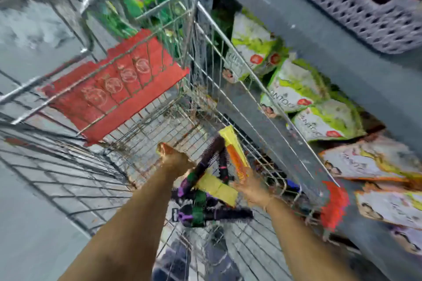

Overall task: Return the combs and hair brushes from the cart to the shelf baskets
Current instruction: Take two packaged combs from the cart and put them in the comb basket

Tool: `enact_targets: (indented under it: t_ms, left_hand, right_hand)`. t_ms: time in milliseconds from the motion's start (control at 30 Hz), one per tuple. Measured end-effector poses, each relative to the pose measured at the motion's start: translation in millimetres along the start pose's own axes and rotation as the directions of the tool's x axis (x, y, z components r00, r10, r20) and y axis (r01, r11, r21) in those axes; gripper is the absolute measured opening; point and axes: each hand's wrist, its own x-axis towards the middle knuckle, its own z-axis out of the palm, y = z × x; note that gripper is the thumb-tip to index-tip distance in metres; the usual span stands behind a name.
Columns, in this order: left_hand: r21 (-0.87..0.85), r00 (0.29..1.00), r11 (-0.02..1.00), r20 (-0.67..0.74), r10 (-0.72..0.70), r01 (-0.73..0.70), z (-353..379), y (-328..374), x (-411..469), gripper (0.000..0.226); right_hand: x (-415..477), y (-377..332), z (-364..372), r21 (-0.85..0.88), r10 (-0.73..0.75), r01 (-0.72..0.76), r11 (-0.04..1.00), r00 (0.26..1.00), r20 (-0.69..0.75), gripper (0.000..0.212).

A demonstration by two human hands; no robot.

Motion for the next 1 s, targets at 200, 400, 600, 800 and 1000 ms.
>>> enact_targets:
  t_ms: [200, 400, 600, 800, 1000]
  left_hand:
    - [0.190, 0.997, 0.981, 0.063, 0.036, -0.048, 30, -1, 27, 0.067]
    - [0.348, 0.999, 0.936, -0.015, 0.052, -0.044, 49, -7, 37, 0.077]
    - [0.129, 0.968, 0.992, -0.250, 0.022, 0.011, 53, -11, 29, 0.053]
    - [0.028, 0.922, 0.966, -0.308, -0.235, 0.256, 41, -20, 37, 0.078]
    - [0.079, 0.873, 0.984, -0.453, 0.180, -0.161, 58, 3, 28, 0.073]
  right_hand:
    - [32, 5, -4, -0.430, -0.032, -0.149, 0.891, 0.922, -0.385, 0.030]
    - [46, 14, -9, -0.441, -0.021, -0.144, 0.886, 0.937, -0.349, 0.046]
    - [51, 13, -10, -0.199, 0.084, -0.149, 0.969, 0.950, -0.299, 0.029]
    - [46, 11, -14, 0.172, 0.079, -0.046, 0.984, 0.979, -0.190, 0.038]
    - [46, 2, -24, 0.352, 0.020, -0.048, 0.935, 0.996, 0.083, 0.029]
